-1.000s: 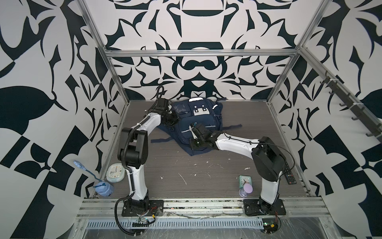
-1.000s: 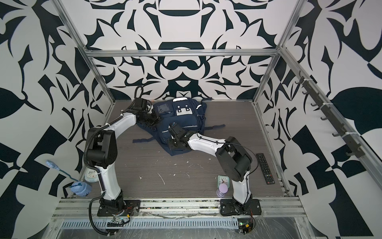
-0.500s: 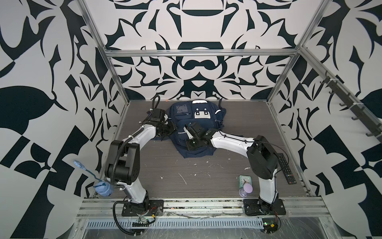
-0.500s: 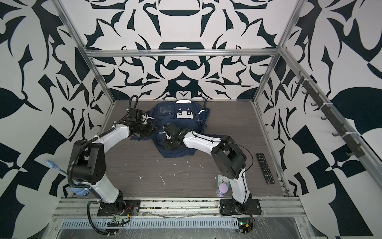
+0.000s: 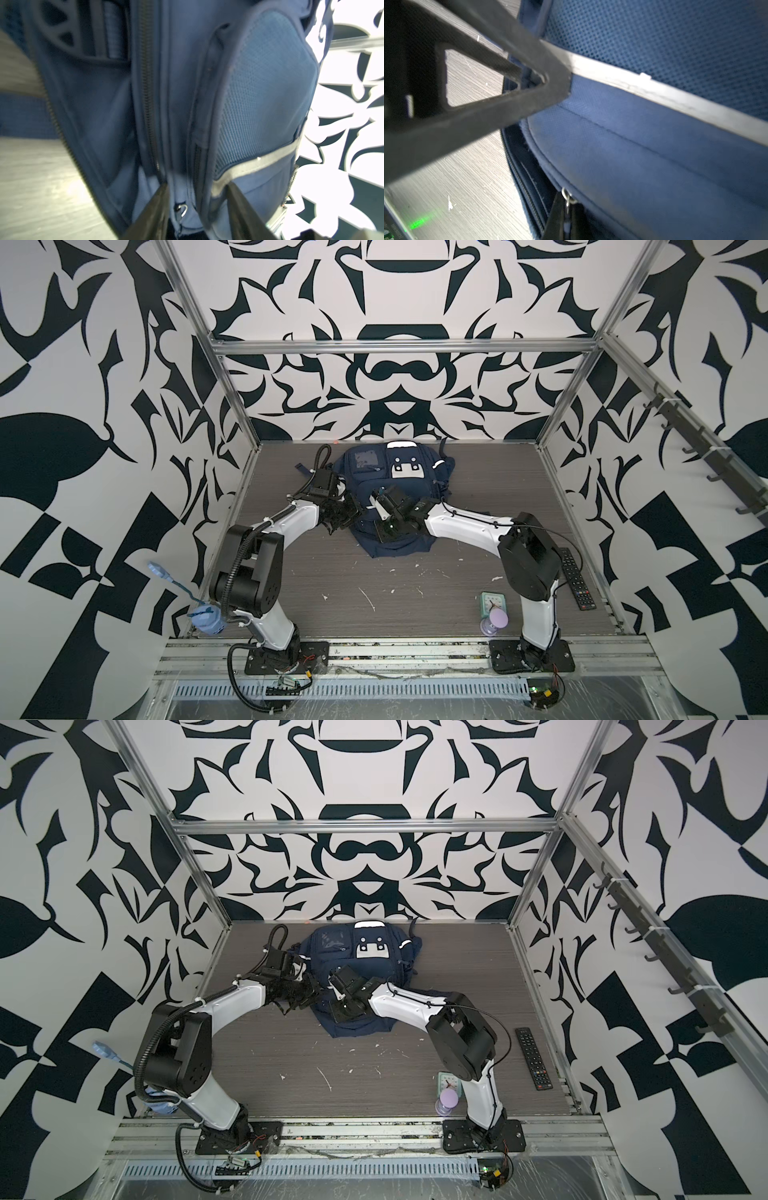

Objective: Pack books, pencil case, and school supplies into a backpack
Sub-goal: Zip the student bag at the top-center of the table.

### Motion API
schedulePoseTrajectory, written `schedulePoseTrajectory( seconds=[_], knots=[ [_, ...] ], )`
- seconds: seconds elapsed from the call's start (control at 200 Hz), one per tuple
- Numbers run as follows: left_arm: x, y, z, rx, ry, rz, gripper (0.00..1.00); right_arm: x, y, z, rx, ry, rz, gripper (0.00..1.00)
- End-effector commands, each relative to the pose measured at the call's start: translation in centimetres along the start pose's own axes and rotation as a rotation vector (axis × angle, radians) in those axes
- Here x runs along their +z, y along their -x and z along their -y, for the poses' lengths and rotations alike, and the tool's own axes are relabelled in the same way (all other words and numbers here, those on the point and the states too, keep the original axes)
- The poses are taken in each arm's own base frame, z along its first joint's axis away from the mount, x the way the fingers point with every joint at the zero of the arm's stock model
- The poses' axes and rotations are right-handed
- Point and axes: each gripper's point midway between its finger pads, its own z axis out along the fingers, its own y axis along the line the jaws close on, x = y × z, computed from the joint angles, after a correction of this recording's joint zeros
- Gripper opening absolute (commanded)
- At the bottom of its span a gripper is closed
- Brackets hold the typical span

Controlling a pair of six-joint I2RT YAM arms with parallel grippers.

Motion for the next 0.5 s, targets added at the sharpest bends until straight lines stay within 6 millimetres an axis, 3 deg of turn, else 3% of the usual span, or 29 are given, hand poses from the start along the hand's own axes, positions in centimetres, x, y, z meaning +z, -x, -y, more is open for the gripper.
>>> schedulePoseTrajectory(
  seconds=[0.0,0.135,0.365,0.495],
  knots=[
    [0.4,0.6,1.3,0.018,-0.050,0.013,0.33,-3.0,1.7,-1.5,-0.027,0.032,0.055,0.00],
    [0.6,0.9,1.1,0.022,-0.042,0.016,0.19,-3.4,1.5,-1.1,-0.035,0.013,0.051,0.00],
    [0.6,1.9,0.9,0.022,-0.041,0.031,0.03,-3.7,0.4,-0.1,-0.042,-0.028,0.028,0.00],
    [0.1,2.8,0.2,0.014,-0.029,0.048,0.00,-4.1,-0.3,1.0,-0.041,-0.059,0.017,0.00]
  ],
)
